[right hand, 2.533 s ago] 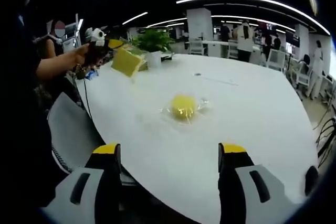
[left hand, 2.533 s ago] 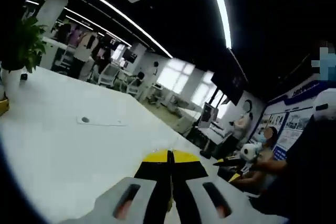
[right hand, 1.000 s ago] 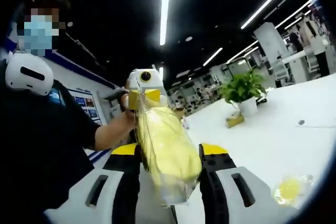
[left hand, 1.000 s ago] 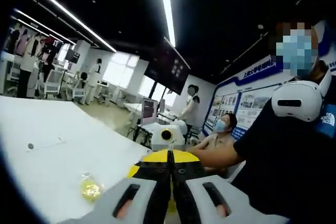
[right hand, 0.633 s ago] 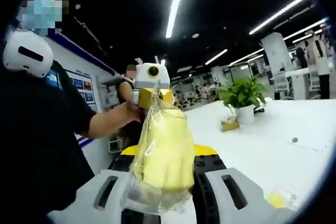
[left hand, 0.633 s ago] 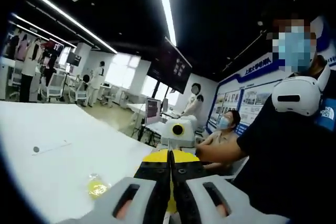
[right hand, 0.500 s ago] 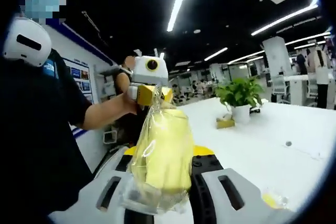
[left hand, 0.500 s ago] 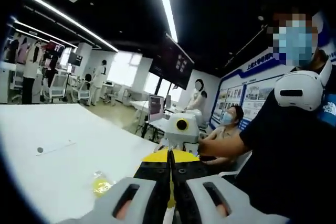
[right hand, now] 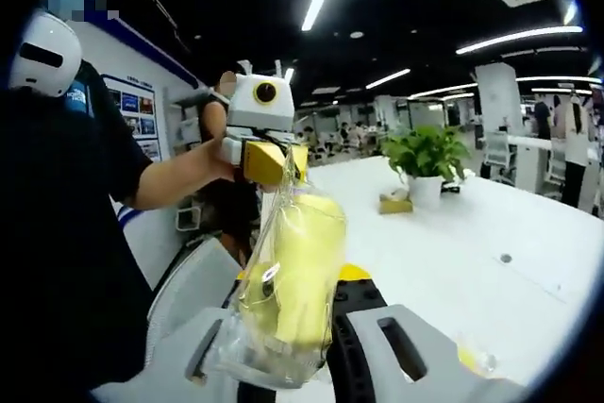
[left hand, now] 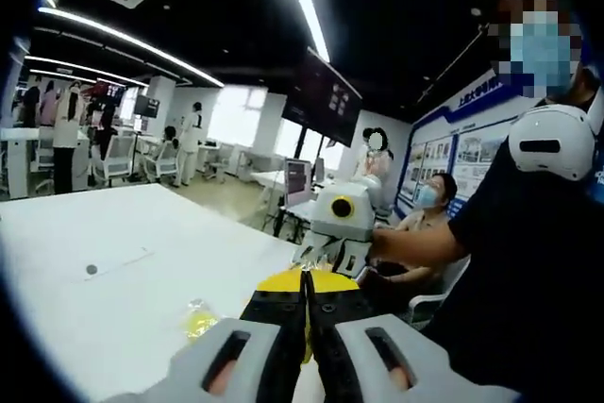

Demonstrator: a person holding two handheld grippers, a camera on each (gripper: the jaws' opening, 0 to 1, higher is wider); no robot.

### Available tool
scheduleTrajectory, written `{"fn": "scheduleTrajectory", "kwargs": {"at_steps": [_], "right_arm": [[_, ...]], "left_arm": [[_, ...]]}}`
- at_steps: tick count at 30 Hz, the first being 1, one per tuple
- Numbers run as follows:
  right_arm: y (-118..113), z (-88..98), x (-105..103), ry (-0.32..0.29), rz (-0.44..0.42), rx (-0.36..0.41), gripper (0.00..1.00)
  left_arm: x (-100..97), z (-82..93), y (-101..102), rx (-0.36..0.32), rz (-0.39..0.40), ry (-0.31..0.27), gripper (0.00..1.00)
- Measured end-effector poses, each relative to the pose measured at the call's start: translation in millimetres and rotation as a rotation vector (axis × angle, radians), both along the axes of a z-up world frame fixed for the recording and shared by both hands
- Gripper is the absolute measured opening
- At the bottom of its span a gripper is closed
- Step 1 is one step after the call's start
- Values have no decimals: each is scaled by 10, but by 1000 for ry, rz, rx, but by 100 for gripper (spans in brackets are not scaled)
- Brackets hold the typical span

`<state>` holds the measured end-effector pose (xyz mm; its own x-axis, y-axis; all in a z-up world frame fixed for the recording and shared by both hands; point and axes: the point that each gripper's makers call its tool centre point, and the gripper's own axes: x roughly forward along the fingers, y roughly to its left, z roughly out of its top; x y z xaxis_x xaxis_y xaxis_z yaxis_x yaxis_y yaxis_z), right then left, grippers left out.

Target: Compare the silicone blocks by pressing each to a similar depth, holding the contact briefly, and releasing to observe deformation and rebound differences across the visible hardness samples.

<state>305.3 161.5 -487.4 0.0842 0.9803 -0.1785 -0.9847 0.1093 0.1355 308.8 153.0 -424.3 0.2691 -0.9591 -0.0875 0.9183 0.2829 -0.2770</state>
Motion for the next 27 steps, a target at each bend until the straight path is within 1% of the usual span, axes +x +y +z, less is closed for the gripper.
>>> {"fn": "scheduleTrajectory", "kwargs": {"at_steps": [2, 3, 4, 6, 7, 8, 9, 10, 11, 12, 14, 15, 16, 18, 21, 22, 23, 24, 27], "right_arm": [[-2, -5, 12, -2, -5, -3, 8], [-4, -5, 10, -1, -5, -4, 8], [-10, 1, 33, -14, -18, -4, 8], [-9, 0, 43, 7, -21, -3, 10], [-9, 9, 65, -9, -31, 2, 11], [1, 21, 3, 52, -5, 13, 12], [-5, 34, 12, 73, -13, 20, 12], [-15, 47, 45, 46, -21, 25, 13], [-16, 64, 44, 31, -21, 34, 14], [-21, 74, 38, 14, -14, 34, 15], [-26, 85, 57, 10, -26, 34, 16], [-34, 99, 45, 20, -19, 39, 17], [-38, 100, 41, 49, -21, 41, 18], [-45, 105, 64, 55, -28, 50, 20], [-45, 113, 79, 64, -45, 68, 28], [-43, 101, 84, 53, -54, 67, 32], [-44, 70, 88, 18, -67, 54, 34], [-44, 38, 78, 4, -68, 39, 36], [-40, -15, 64, 14, -87, 38, 47]], "left_arm": [[11, -5, 1, 5, 5, -3, 0], [9, -7, 0, 4, 4, 4, 0], [13, 0, 0, -4, 7, 13, 0], [36, -3, 4, -6, 19, 25, 0], [49, 4, 6, -8, 25, 25, 0], [60, 11, 3, -11, 30, 30, 0], [72, 29, -5, -21, 33, 52, 0], [75, 54, -4, -34, 30, 57, 0], [61, 80, -15, -52, 16, 76, 0], [64, 80, -14, -51, 13, 81, 0], [71, 91, -21, -50, 16, 69, 0], [73, 103, -29, -54, 12, 68, 0], [83, 113, -36, -57, 13, 76, 0], [82, 136, -54, -64, 5, 71, 0], [84, 178, -80, -82, -13, 85, 0], [91, 189, -89, -85, -12, 89, 0], [86, 187, -98, -83, -18, 91, 0], [76, 186, -102, -84, -19, 91, 0], [53, 180, -119, -93, -25, 100, 0]]}}
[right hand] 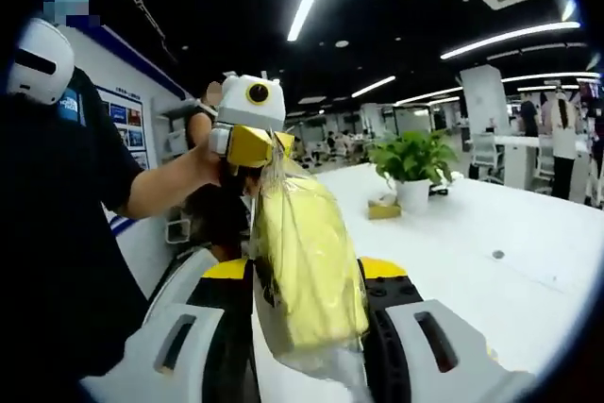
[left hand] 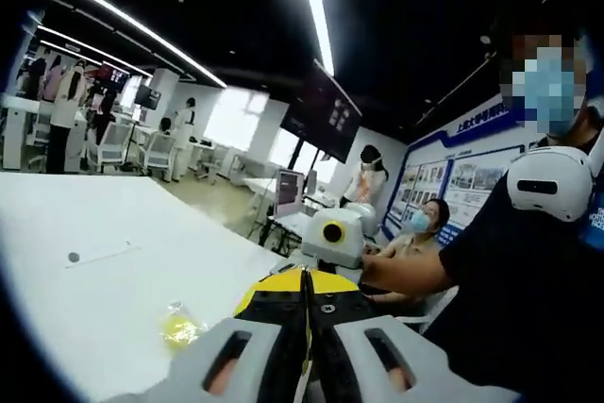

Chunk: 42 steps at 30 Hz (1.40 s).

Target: Compare the silicone blocks by pressing each to a similar depth, holding the contact briefly, and releasing to observe deformation and rebound differences across the visible hardness samples.

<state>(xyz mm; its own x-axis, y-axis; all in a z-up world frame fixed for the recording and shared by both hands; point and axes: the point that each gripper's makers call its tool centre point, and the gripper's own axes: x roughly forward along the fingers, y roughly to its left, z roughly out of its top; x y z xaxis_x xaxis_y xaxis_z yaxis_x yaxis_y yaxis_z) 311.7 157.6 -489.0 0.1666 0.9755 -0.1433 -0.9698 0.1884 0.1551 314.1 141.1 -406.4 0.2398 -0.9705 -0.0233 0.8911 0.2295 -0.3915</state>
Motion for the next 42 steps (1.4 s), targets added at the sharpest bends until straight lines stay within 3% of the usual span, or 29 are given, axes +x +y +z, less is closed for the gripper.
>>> {"fn": "scheduleTrajectory", "kwargs": {"at_steps": [4, 11, 16, 24, 28, 32, 33, 35, 36, 38, 42], "right_arm": [[-30, 39, 104, -15, -80, 49, 69], [-105, 124, 224, -27, -182, 126, 96], [-244, 121, 275, -37, -253, 125, 96], [-644, 41, 304, -59, -355, 35, 96], [-1040, 74, 390, -136, -484, 55, 91], [-1513, 55, 470, -83, -640, 133, 90], [-1590, 49, 475, -51, -660, 163, 90], [-1745, -9, 460, 88, -695, 243, 89], [-1834, -35, 470, 102, -716, 253, 87], [-2068, -117, 460, 55, -781, 205, 85], [-2204, -202, 325, 31, -802, 171, 83]], "left_arm": [[-5, -7, 23, -8, 9, 1, 0], [16, 8, 133, -45, 42, 24, 0], [96, -43, 213, -54, 87, 52, 0], [224, -94, 345, -86, 163, 86, 0], [291, -154, 418, -91, 202, 108, 0], [329, -211, 483, -107, 232, 131, 0], [327, -232, 494, -107, 233, 135, 0], [338, -270, 508, -111, 248, 147, 0], [332, -293, 506, -111, 245, 152, 0], [340, -364, 521, -110, 259, 166, 0], [362, -497, 578, -127, 280, 224, 0]]}}
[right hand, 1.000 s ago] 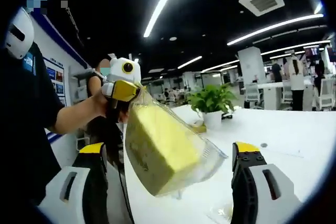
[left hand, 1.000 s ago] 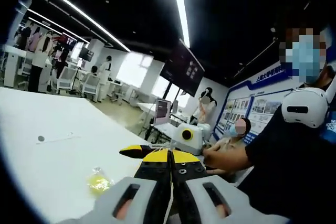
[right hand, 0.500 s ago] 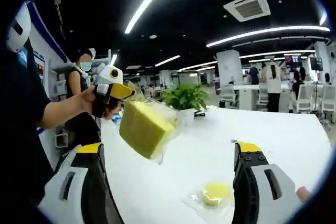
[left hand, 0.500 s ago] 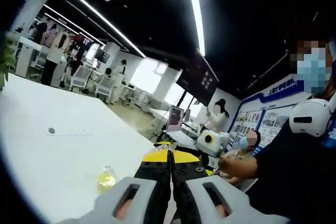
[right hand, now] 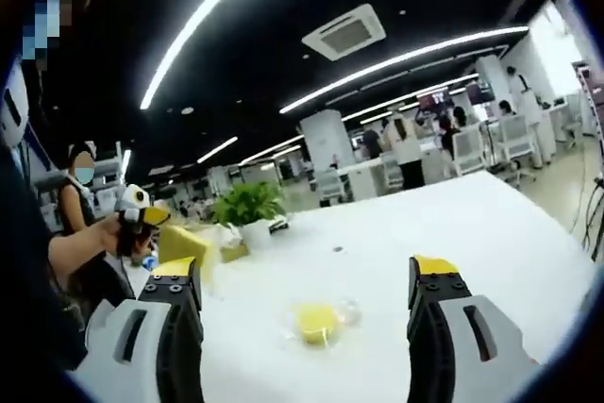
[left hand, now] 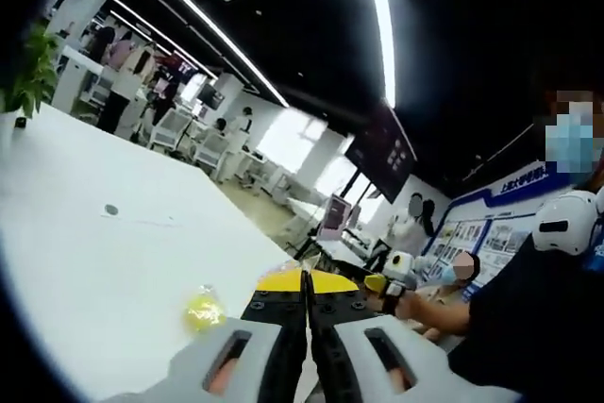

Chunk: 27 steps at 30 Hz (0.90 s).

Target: Compare the silicone blocks by pressing each to a similar depth, holding the contact briefly, and releasing to observe deformation and rebound differences across the visible hardness samples.

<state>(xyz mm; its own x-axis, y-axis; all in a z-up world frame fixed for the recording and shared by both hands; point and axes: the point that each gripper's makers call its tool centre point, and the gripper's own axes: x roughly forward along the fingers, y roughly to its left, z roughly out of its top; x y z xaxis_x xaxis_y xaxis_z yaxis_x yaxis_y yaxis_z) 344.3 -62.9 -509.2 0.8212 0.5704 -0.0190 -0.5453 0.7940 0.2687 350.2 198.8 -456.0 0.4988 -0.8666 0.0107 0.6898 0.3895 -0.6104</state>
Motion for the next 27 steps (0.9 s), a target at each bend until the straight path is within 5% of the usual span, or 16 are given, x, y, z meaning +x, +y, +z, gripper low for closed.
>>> {"fn": "scheduleTrajectory", "kwargs": {"at_steps": [6, 11, 15, 22, 27], "right_arm": [[-78, -362, -234, 61, 7, -196, 75], [29, -421, -378, 74, 21, -175, 76], [21, -508, -392, 83, -4, -225, 90], [-8, -489, -480, 71, 19, -261, 82], [-21, -490, -503, 75, 21, -264, 80]], "left_arm": [[116, -166, 100, -30, 56, 76, 0], [189, -332, 176, -22, 99, 131, 0], [252, -499, 229, -23, 126, 176, 0], [448, -762, 296, -168, 213, 345, 0], [596, -1074, 289, -102, 225, 416, 0]]}}
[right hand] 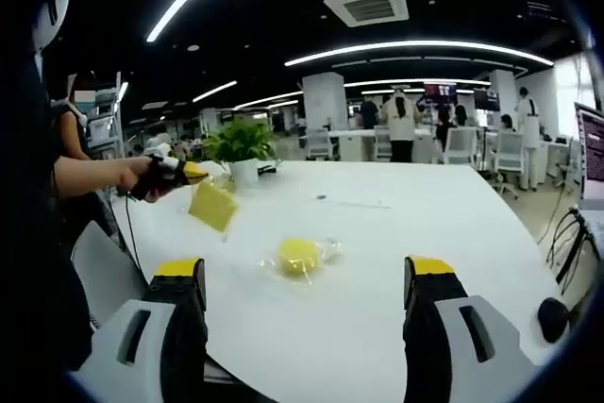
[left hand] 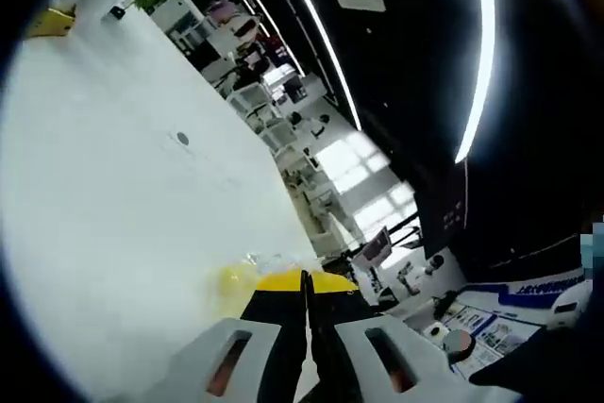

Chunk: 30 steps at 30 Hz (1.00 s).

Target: Compare the silicone blocks by pressing each to a similar depth, holding the contact briefly, and releasing to observe deformation and rebound differences across the visible hardness samples.

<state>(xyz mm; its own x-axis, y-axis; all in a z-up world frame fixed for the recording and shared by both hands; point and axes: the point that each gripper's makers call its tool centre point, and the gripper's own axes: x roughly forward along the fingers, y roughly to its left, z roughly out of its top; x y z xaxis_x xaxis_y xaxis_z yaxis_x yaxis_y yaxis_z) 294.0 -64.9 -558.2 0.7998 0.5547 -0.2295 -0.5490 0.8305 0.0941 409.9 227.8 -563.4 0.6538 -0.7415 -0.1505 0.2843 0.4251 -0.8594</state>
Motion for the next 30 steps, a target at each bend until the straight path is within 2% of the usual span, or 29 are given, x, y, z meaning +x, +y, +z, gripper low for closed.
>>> {"fn": "scheduleTrajectory", "kwargs": {"at_steps": [2, 3, 5, 9, 11, 14, 18, 20, 23, 25, 29, 30], "right_arm": [[-18, -6, -4, 2, -6, -8, 81], [-42, -5, -9, -8, -8, -26, 81], [-67, 4, -26, -17, -8, -35, 81], [-145, 19, -45, -15, -18, -38, 81], [-186, 22, -51, -12, -30, -45, 81], [-209, 48, -57, -20, -40, -42, 80], [-187, 28, -75, -12, -32, -49, 80], [-170, 23, -85, -9, -27, -47, 79], [-146, 7, -106, -6, -19, -54, 78], [-145, 0, -116, -2, -14, -66, 78], [-191, 10, -134, -2, -12, -78, 77], [-201, 8, -136, 1, -13, -79, 77]], "left_arm": [[75, -105, 37, 34, 16, 21, 0], [126, -168, 46, 33, 13, 35, 0], [230, -266, 92, -2, 56, 95, 0], [358, -445, 162, -2, 74, 136, 0], [459, -451, 216, -72, 121, 159, 0], [588, -541, 338, -17, 132, 136, 0], [667, -779, 519, 86, 163, 156, 0], [684, -807, 529, 87, 151, 146, 0], [717, -914, 584, 84, 177, 163, 0], [722, -1060, 627, 131, 186, 192, 0], [735, -1237, 622, 211, 133, 184, 0], [748, -1240, 618, 212, 132, 178, 0]]}}
